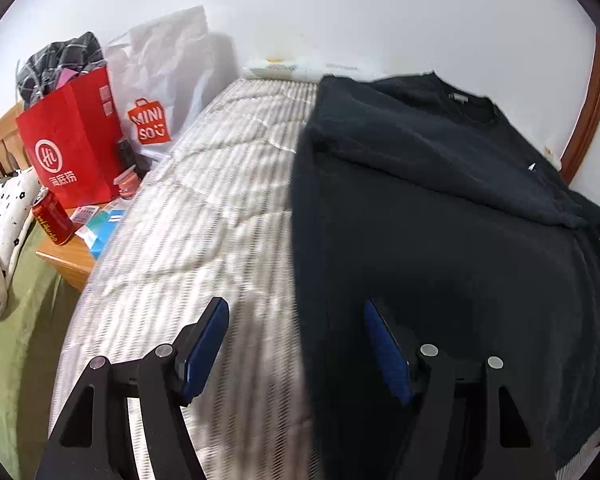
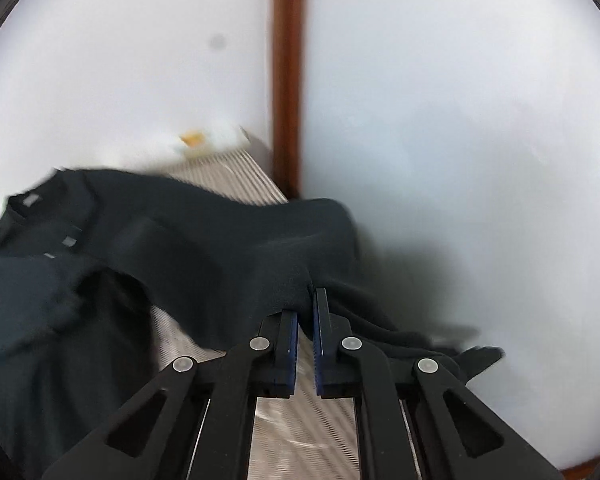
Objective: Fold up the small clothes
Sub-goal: 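Grasp the other sleeve cuff with the right gripper, then lay the sleeve across the sweatshirt body with the right gripper, release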
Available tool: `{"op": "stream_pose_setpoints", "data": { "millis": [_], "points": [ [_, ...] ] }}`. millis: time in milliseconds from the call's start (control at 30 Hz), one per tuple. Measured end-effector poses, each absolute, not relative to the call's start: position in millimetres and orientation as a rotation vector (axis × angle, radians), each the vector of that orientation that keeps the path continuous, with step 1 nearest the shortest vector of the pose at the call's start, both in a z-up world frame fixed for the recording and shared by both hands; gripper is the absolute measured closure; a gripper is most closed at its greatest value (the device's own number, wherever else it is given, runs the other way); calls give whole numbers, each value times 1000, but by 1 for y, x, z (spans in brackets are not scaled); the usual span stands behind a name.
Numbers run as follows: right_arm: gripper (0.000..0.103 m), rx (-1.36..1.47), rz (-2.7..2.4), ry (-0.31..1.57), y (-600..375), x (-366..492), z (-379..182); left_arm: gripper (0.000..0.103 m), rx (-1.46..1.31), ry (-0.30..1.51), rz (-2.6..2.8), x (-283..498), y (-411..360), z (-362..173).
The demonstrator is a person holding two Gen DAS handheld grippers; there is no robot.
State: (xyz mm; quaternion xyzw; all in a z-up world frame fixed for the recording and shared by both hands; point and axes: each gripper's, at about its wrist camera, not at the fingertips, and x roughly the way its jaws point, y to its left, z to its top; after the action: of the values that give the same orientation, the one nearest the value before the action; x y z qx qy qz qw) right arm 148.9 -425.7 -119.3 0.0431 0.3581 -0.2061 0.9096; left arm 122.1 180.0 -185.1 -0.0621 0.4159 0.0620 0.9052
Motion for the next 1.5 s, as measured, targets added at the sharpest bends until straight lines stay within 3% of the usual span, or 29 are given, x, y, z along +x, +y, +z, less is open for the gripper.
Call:
{"op": "stream_pose_setpoints", "data": {
  "millis": [233, 467, 900, 1167, 1233, 1333, 1400, 1500],
  "points": [
    [97, 29, -267, 625, -326, 167, -68, 35, -138, 865, 179, 102, 217, -185],
    [97, -34, -131, 589, -228, 195, -54, 35, -82, 875, 214, 95, 220, -193],
    [97, -113, 97, 662, -91, 238, -91, 30, -81, 893, 191, 99, 222, -199],
    [95, -123, 108, 771, -81, 253, -132, 27, -89, 893, 178, 97, 224, -199],
    [90, -120, 123, 803, -83, 253, -140, 27, -86, 894, 180, 98, 223, -199],
    [73, -162, 127, 827, -86, 249, -146, 27, -86, 895, 180, 99, 222, -200],
    [56, -180, 120, 812, -91, 242, -144, 26, -86, 895, 179, 98, 222, -200],
    [50, -158, 123, 789, -108, 229, -137, 26, -86, 895, 181, 98, 222, -200]
  ]
}}
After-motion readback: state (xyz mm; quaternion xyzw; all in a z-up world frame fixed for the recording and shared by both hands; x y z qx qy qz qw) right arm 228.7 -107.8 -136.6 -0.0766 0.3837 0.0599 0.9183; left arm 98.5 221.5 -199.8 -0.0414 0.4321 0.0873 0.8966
